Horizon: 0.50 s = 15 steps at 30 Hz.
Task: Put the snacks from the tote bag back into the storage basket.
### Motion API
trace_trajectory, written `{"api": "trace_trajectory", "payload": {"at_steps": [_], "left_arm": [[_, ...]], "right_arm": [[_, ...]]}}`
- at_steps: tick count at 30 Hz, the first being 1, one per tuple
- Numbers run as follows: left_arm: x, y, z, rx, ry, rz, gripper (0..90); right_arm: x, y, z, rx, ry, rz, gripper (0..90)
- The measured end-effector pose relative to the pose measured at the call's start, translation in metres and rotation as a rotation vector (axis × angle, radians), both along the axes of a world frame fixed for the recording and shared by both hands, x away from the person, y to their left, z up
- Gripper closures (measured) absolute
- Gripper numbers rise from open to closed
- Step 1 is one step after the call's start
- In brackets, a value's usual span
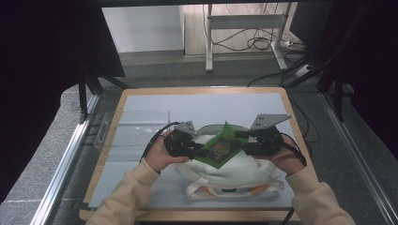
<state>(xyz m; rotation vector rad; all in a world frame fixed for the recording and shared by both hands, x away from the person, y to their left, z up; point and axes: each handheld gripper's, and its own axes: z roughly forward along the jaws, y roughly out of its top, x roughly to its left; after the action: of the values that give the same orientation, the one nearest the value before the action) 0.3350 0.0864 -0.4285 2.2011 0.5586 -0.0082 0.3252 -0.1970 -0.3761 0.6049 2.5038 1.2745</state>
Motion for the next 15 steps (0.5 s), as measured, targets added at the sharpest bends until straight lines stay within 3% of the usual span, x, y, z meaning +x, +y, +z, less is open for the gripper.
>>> {"api": "trace_trajectory", "payload": {"at_steps": [7, 15], "left_arm": [[-0.007, 0.011, 0.003, -0.045, -0.024, 0.025, 72.7], [-0.016, 0.023, 0.001, -0.081, -0.046, 0.06, 72.7]], "right_arm": [[-0.013, -0.009, 0.005, 0.081, -0.002, -0.074, 42.7], [-0.018, -0.017, -0.007, 0.119, 0.04, -0.148, 38.7]]}}
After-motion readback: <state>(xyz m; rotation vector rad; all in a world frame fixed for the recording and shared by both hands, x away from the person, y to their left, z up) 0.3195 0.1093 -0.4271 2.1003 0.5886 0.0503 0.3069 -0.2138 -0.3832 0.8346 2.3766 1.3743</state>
